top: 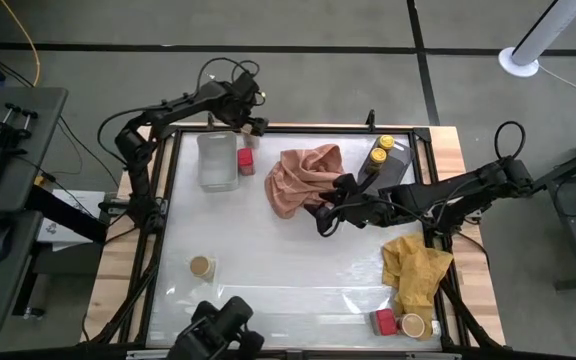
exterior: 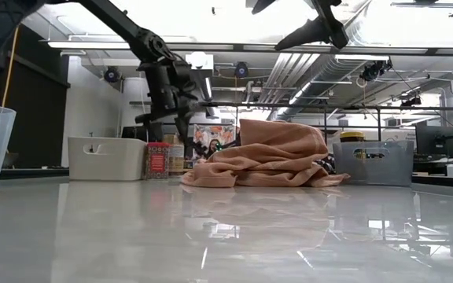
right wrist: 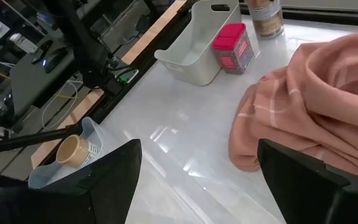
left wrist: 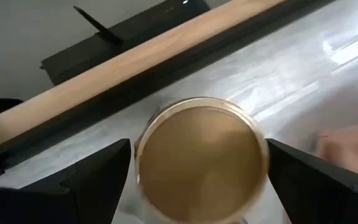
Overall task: Sort spices by type
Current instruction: Put the top gold seasoning bottle into the transparent bin, then put the gold seasoning bottle into the transparent bin
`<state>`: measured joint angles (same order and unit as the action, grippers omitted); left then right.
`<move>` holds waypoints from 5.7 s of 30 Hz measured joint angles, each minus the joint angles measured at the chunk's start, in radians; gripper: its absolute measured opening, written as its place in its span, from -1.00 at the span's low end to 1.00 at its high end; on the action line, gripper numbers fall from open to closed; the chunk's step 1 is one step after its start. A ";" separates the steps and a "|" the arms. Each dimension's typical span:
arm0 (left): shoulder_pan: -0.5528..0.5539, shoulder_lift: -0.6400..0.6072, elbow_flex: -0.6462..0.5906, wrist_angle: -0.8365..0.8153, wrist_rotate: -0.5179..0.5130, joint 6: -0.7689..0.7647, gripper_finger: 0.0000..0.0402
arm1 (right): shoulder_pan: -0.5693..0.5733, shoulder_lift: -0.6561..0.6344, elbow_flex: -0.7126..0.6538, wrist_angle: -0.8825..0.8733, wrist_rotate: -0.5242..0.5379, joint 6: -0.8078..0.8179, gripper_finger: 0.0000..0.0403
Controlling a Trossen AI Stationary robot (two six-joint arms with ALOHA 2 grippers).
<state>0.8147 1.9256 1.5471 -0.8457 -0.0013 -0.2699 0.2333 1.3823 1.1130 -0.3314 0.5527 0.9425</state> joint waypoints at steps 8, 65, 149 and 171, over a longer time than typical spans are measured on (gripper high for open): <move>-0.040 0.026 0.000 0.046 -0.135 0.038 0.66 | 0.000 0.000 0.000 -0.001 -0.004 0.002 0.57; -1.814 -0.187 -0.065 -0.535 -0.314 -0.744 0.17 | 0.002 0.000 0.000 -0.177 -0.101 -0.139 0.57; -1.774 -0.414 -0.182 -0.683 -0.242 -1.011 -1.00 | 0.002 0.000 0.000 -0.197 -0.116 -0.166 0.57; -1.178 -0.662 -0.321 0.081 -0.661 -0.455 -1.00 | -0.016 -0.147 0.184 -0.577 -0.296 -0.086 0.57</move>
<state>-0.3635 1.2631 1.2265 -0.7643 -0.6621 -0.7251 0.2177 1.2352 1.2967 -0.9083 0.2563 0.8561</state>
